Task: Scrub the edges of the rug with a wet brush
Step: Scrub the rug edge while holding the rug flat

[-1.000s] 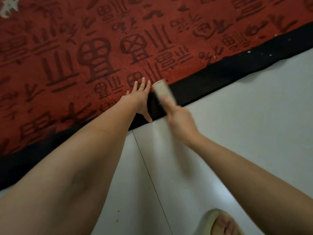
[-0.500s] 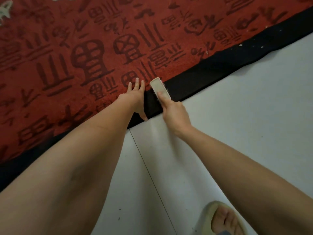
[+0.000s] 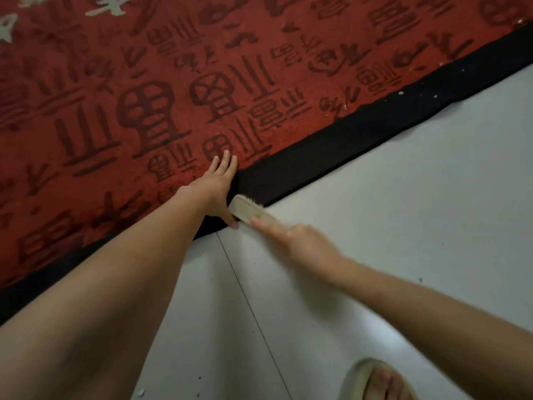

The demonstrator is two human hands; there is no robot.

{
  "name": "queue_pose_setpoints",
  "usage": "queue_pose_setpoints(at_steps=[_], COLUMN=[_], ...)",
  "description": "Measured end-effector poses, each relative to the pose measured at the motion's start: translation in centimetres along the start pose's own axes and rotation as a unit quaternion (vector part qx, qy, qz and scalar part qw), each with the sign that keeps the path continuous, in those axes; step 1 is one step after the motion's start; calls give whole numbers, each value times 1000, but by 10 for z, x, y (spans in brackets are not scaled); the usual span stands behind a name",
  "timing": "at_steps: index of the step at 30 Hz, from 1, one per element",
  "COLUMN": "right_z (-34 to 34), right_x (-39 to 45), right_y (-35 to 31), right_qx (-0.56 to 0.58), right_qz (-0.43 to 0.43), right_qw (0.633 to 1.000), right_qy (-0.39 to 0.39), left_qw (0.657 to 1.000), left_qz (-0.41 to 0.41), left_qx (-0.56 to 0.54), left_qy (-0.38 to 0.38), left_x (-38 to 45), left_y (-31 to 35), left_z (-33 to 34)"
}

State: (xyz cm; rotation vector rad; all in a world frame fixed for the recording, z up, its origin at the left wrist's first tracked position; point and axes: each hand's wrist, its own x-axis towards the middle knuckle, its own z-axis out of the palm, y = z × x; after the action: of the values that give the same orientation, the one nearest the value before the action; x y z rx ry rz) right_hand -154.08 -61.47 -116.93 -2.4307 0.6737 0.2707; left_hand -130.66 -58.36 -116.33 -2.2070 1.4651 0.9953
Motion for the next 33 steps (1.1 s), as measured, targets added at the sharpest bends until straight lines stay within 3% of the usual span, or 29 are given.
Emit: queue_pose_setpoints(at_steps=[3,4,5,8,10,12,14,15,18,20,22,25,27,31,33], right_z=[-44,-45,-41,-5,-10,-40,-58,-53,-14,-11,-37,-61,-53,-57,-63], right_x=[18,24,25,15,14,23,19,13,3,2,6,-1,1,32,49], right_y=[59,62,53,-4,-4,36,61,57,10,9,46,80,64,39,42], right_qx=[85,83,56,31,-44,-35,2,9,32,-26,0,64,103,178,186], right_qz=[204,225,214,58,-21,65,194,217,118,41,97,230,212,165,179], right_qw=[966,955,958,997,999,996,969,960,990,999,994,956,955,938,932], right_qy=[135,173,181,31,-19,53,156,179,65,-9,46,170,180,247,255], left_qw=[1000,1000,1000,1000,1000,1000,1000,1000,1000,1000,1000,1000,998,985,979], left_qz=[4,0,-1,5,9,14,7,6,6,6,11,11,2,24,39], left_qx=[13,14,15,22,19,23,27,28,29,22,13,-25,-54,-72,-114], left_qy=[3,1,0,6,13,13,8,6,7,18,20,12,15,155,164], left_x=[3,0,-1,-4,-4,-2,-4,-4,-4,-2,-2,0,6,21,33], left_y=[-1,-2,1,-1,-4,-4,-2,-1,0,-4,-4,-3,2,32,59], left_z=[-2,-1,-3,0,-1,-2,-3,-3,-3,-3,-2,-3,-12,-34,-40])
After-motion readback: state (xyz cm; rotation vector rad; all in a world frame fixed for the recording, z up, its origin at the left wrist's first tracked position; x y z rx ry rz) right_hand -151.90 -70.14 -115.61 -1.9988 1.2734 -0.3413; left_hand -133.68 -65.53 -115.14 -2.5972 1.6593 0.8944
